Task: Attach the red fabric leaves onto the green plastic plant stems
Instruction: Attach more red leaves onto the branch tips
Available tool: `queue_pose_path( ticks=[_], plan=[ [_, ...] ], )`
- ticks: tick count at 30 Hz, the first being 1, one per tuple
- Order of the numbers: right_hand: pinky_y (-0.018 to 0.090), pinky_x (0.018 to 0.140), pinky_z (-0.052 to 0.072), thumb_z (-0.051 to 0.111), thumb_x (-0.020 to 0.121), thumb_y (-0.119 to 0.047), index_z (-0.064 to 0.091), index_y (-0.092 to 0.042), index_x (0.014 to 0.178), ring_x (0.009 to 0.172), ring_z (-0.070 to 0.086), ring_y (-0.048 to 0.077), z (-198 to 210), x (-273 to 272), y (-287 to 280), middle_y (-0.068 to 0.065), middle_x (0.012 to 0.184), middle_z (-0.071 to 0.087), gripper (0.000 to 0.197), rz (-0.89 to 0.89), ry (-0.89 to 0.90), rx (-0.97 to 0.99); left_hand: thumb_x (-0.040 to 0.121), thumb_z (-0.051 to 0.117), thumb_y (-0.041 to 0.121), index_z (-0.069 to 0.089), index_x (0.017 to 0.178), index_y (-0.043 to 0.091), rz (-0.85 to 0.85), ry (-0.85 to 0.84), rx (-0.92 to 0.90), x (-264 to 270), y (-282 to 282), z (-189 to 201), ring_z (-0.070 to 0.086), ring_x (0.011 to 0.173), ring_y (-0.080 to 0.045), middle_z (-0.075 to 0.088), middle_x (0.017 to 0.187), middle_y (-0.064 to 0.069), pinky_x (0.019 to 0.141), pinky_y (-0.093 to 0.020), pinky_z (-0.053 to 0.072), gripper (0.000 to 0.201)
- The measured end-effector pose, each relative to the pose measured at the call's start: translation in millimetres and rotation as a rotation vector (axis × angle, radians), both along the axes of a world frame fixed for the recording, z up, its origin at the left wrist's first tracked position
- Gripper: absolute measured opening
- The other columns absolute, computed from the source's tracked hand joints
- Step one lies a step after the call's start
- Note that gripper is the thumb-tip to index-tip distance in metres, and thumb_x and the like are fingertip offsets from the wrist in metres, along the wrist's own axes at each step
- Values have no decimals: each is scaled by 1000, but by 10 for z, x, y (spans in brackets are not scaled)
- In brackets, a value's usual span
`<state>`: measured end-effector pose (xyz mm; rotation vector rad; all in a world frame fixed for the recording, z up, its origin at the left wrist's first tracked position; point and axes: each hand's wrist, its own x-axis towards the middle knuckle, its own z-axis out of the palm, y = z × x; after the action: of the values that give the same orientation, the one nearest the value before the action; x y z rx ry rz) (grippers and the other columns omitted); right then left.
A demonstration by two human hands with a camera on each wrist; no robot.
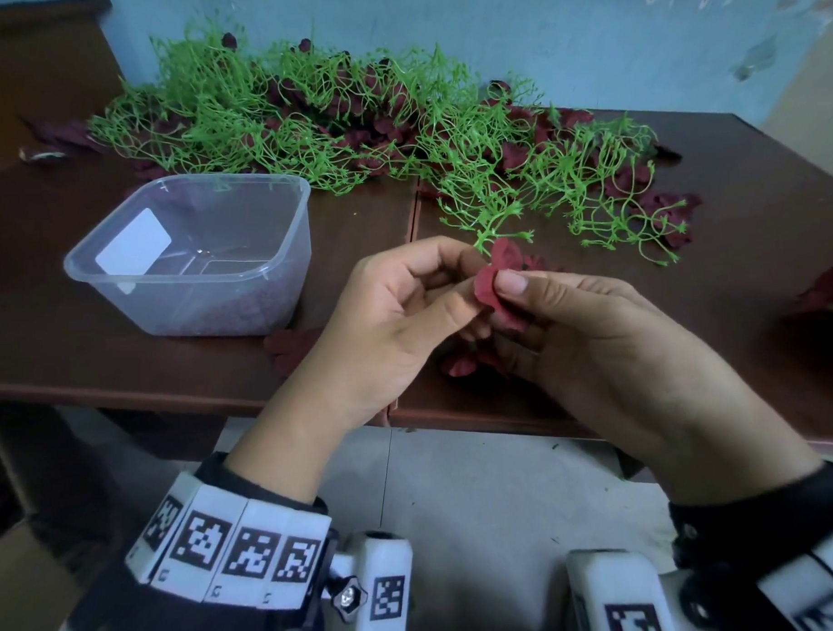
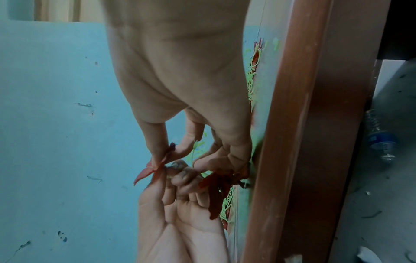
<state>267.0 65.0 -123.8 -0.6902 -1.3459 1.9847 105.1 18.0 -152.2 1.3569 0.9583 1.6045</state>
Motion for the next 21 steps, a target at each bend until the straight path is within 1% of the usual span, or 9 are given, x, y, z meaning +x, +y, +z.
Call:
queue_pose_path(
  ticks=[3, 4, 6, 9, 11, 12, 15, 18, 21],
  plan=[
    [43, 90, 41, 62, 82, -19, 76, -9, 75, 76, 67, 20, 25, 17, -1, 7, 72, 69, 19, 20, 24, -5, 80, 80, 17, 78, 88, 17, 28, -43, 15, -2, 3, 32, 63, 63, -12, 71, 74, -3, 63, -20, 51, 9],
    [44, 91, 40, 61, 82, -20, 76, -11, 72, 75, 67, 20, 32, 19, -7, 5, 70, 68, 20, 33, 27, 3, 77, 81, 20, 80, 85, 20, 33, -57, 14, -8, 5, 39, 62, 61, -11, 71, 72, -1, 61, -20, 50, 8],
    [47, 94, 39, 60, 83, -20, 76, -12, 70, 76, 67, 22, 36, 21, -23, 5, 70, 69, 22, 58, 24, 10, 76, 81, 19, 82, 84, 19, 15, -91, 13, -20, 2, 46, 60, 60, -13, 70, 73, -1, 59, -19, 48, 8],
    [51, 100, 40, 63, 80, -20, 77, -8, 80, 79, 68, 23, 14, 27, -3, 8, 77, 71, 19, 39, 25, -37, 77, 79, 15, 82, 91, 11, -22, -128, 14, -25, -1, 36, 63, 75, -21, 72, 84, -11, 70, -22, 53, 14],
    [47, 96, 42, 64, 78, -21, 77, -6, 83, 75, 69, 20, 13, 38, 24, 8, 78, 70, 20, 17, 31, -63, 82, 77, 3, 79, 100, 2, -17, -117, -8, -15, 4, 23, 65, 85, -32, 73, 93, -18, 78, -25, 57, 18],
    [42, 93, 43, 65, 78, -22, 76, -6, 85, 75, 68, 18, 12, 43, 34, 8, 79, 69, 21, 14, 31, -66, 83, 75, 2, 78, 101, 2, -4, -113, -21, -13, 7, 21, 68, 85, -31, 75, 93, -19, 78, -25, 58, 18],
    [35, 85, 41, 63, 81, -21, 70, 0, 96, 75, 64, 15, 11, 58, 42, 10, 82, 64, 27, 22, 43, -58, 73, 79, 13, 81, 94, 15, 18, -141, -42, -3, -7, 60, 73, 69, -18, 77, 81, -12, 64, -18, 57, 21],
    [39, 89, 39, 60, 84, -20, 66, 2, 98, 75, 61, 16, 14, 64, 33, 12, 81, 59, 27, 40, 46, -44, 73, 77, 16, 80, 84, 15, 20, -147, -39, 17, -24, 87, 73, 63, -20, 75, 76, -15, 57, -18, 55, 12],
    [36, 84, 46, 57, 85, -19, 72, -2, 87, 69, 66, 17, 38, 61, 13, 11, 76, 64, 23, 69, 57, -25, 80, 73, 19, 78, 83, 21, 18, -111, -40, 32, -31, 92, 71, 53, -22, 72, 72, -18, 43, -21, 44, 6]
  ],
)
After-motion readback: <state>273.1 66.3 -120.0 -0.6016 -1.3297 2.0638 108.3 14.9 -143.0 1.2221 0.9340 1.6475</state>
